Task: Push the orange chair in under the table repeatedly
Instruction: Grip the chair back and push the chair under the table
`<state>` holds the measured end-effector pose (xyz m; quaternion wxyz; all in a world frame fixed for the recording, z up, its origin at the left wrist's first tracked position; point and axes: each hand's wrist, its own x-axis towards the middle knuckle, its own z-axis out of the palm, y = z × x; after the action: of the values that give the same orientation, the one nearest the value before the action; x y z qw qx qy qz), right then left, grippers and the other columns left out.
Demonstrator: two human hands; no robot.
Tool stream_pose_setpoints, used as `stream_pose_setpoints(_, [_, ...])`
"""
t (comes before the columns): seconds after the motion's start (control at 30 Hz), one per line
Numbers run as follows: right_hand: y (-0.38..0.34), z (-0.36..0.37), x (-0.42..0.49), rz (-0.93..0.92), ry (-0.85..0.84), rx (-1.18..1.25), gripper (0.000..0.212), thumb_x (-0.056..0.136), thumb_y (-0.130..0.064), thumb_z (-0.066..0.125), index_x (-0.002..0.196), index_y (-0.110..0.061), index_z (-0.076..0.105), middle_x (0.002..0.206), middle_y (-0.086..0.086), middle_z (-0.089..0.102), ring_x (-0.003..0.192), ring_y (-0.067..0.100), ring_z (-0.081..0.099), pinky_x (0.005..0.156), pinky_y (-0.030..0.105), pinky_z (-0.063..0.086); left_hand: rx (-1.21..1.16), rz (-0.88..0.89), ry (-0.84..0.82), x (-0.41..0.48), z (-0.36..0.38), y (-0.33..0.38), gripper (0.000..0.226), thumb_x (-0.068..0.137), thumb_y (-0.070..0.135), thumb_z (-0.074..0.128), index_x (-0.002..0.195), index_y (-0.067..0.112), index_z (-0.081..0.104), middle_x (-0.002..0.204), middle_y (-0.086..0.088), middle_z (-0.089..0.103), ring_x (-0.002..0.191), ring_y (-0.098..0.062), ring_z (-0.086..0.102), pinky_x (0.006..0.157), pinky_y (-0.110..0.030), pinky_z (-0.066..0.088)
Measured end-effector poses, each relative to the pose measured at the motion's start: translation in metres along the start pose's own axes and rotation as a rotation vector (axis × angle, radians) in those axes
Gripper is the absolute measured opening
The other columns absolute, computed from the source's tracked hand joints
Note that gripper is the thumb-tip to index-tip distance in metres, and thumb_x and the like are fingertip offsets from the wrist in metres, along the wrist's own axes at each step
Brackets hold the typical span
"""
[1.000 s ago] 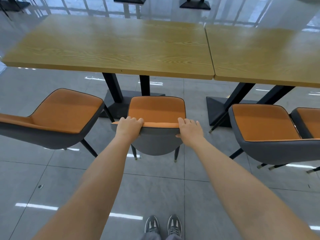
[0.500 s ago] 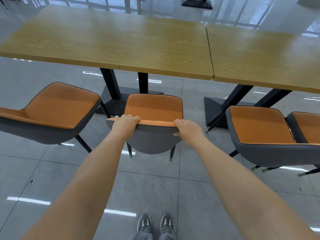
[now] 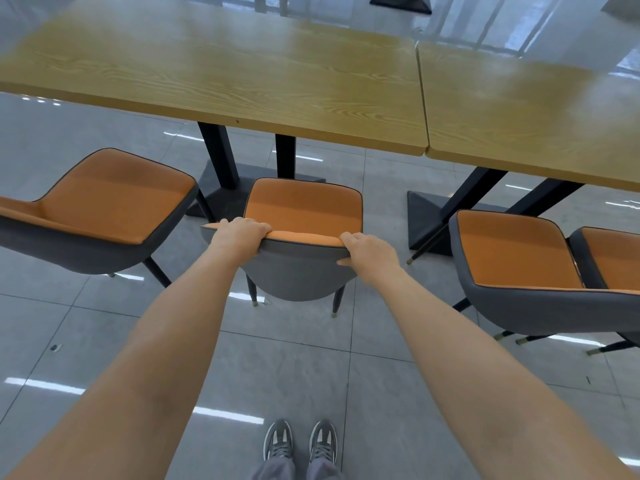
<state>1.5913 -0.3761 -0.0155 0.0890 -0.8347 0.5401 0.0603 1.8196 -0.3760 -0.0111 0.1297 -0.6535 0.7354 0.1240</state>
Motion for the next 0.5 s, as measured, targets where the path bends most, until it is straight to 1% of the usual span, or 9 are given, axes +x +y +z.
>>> stream_pose_setpoints(0.13, [-0.009, 0.000, -0.002, -0.013, -0.014, 0.014, 0.025, 0.094, -0.032, 0.049, 0.107, -0.010, 0.045, 0.099, 0.009, 0.059, 0.086, 0.027, 0.057, 0.062, 0.032, 0.040, 0.023, -0.001, -0.015, -0.004, 0.000, -0.006, 0.033, 0.090, 0.002, 0.049, 0.119, 0.017, 0.053, 0.112, -0.011, 0.060, 0.107, -0.030, 0.054, 0.096, -0.046, 0.041])
stream_pose_setpoints(0.23, [-0.014, 0.000, -0.002, -0.014, -0.022, 0.018, 0.026, 0.094, -0.032, 0.050, 0.107, -0.010, 0.044, 0.099, 0.010, 0.059, 0.086, 0.028, 0.057, 0.061, 0.033, 0.039, 0.033, -0.010, -0.005, -0.006, 0.001, -0.010, 0.035, 0.090, 0.002, 0.049, 0.121, 0.017, 0.052, 0.114, -0.011, 0.061, 0.109, -0.030, 0.054, 0.098, -0.046, 0.041])
stream_pose_setpoints(0.37, [-0.018, 0.003, -0.004, 0.004, -0.018, 0.016, 0.027, 0.093, -0.032, 0.050, 0.109, -0.011, 0.043, 0.102, 0.011, 0.058, 0.086, 0.027, 0.054, 0.064, 0.033, 0.037, 0.063, -0.039, 0.036, -0.011, 0.006, -0.010, 0.034, 0.090, 0.007, 0.051, 0.122, 0.017, 0.049, 0.118, -0.010, 0.058, 0.113, -0.031, 0.051, 0.100, -0.047, 0.040])
stream_pose_setpoints(0.43, [-0.020, 0.003, -0.003, 0.025, -0.045, 0.036, 0.031, 0.093, -0.031, 0.050, 0.115, -0.011, 0.041, 0.110, 0.012, 0.057, 0.093, 0.028, 0.053, 0.074, 0.036, 0.039, 0.055, -0.062, 0.064, -0.015, 0.008, -0.009, 0.034, 0.090, 0.010, 0.053, 0.122, 0.016, 0.047, 0.121, -0.009, 0.056, 0.116, -0.030, 0.048, 0.102, -0.047, 0.038])
stream_pose_setpoints(0.47, [-0.020, 0.003, -0.003, 0.033, -0.076, 0.053, 0.036, 0.094, -0.031, 0.050, 0.121, -0.010, 0.038, 0.116, 0.013, 0.055, 0.101, 0.030, 0.052, 0.083, 0.038, 0.041, 0.038, -0.062, 0.073, -0.017, 0.007, -0.008, 0.036, 0.089, 0.013, 0.054, 0.124, 0.016, 0.045, 0.125, -0.009, 0.053, 0.120, -0.030, 0.045, 0.103, -0.047, 0.036])
stream_pose_setpoints(0.5, [-0.020, 0.002, -0.002, 0.037, -0.118, 0.072, 0.042, 0.094, -0.031, 0.048, 0.128, -0.010, 0.034, 0.126, 0.014, 0.051, 0.112, 0.031, 0.048, 0.094, 0.042, 0.038, 0.016, -0.053, 0.069, -0.019, 0.007, -0.008, 0.041, 0.089, 0.017, 0.055, 0.128, 0.016, 0.041, 0.131, -0.010, 0.049, 0.125, -0.030, 0.041, 0.106, -0.048, 0.033])
